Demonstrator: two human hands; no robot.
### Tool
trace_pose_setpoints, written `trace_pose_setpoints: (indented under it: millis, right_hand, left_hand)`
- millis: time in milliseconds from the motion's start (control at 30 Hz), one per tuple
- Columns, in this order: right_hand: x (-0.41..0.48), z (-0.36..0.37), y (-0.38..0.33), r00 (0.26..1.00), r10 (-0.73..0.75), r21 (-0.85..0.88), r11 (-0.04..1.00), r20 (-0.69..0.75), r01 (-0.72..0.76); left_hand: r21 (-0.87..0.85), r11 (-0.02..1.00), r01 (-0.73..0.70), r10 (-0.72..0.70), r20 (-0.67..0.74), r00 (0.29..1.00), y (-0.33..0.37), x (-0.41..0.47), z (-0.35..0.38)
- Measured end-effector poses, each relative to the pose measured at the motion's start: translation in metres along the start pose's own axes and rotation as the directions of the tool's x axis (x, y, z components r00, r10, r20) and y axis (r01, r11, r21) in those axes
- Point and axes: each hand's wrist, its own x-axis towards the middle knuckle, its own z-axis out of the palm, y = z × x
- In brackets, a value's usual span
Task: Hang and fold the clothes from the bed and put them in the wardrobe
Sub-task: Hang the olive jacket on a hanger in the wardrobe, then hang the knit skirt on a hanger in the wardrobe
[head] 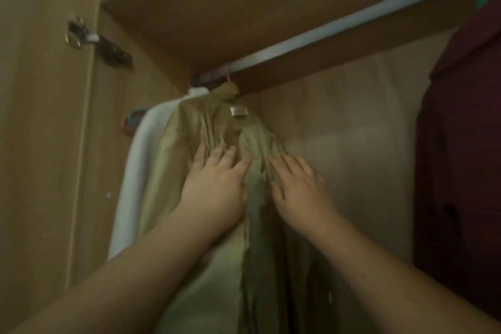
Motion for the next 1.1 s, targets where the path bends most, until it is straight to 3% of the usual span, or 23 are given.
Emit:
trace_pose_setpoints:
  millis: [133, 300, 400, 533, 633, 700, 933, 1100]
  right_hand:
    - [-0.101, -0.024, -0.012, 0.989, 0.104, -0.128, 0.988, 0.108, -0.090]
    - [-0.229, -0.071, -0.033, 0.916, 0.338, -0.278, 0.921, 0.217, -0.274]
    - [-0.318, -0.119, -0.058, 0.831, 0.504, -0.381, 0.834, 0.233, -0.399]
    - [-0.432, -0.200, -0.108, 0.675, 0.707, -0.504, 0.670, 0.209, -0.545]
    - [-0.504, -0.261, -0.153, 0.584, 0.789, -0.597, 0.565, 0.190, -0.569]
    - [-0.546, -0.296, -0.184, 0.541, 0.827, -0.638, 0.502, 0.155, -0.585]
    - [-0.666, -0.392, -0.301, 0.336, 0.937, -0.743, 0.290, 0.092, -0.603]
    - [-0.747, -0.481, -0.421, 0.195, 0.981, -0.741, 0.129, -0.002, -0.659]
  left_hand:
    - [-0.226, 0.970, -0.091, 0.094, 0.004, 0.996, 0.039, -0.074, 0.003]
    - [-0.531, 0.822, -0.205, 0.234, -0.014, 0.972, 0.093, -0.176, 0.000]
    - [-0.743, 0.641, -0.190, 0.353, 0.065, 0.933, 0.126, -0.250, -0.004]
    - [-0.927, 0.375, -0.020, 0.529, 0.196, 0.826, 0.169, -0.350, -0.016]
    - [-0.975, 0.211, 0.074, 0.619, 0.192, 0.761, 0.196, -0.421, -0.048]
    - [-0.990, 0.139, 0.034, 0.677, 0.120, 0.726, 0.211, -0.463, -0.074]
    - [-0.985, 0.123, -0.123, 0.776, 0.018, 0.630, 0.199, -0.593, -0.182]
    - [-0.992, 0.003, -0.125, 0.894, -0.053, 0.445, 0.189, -0.695, -0.301]
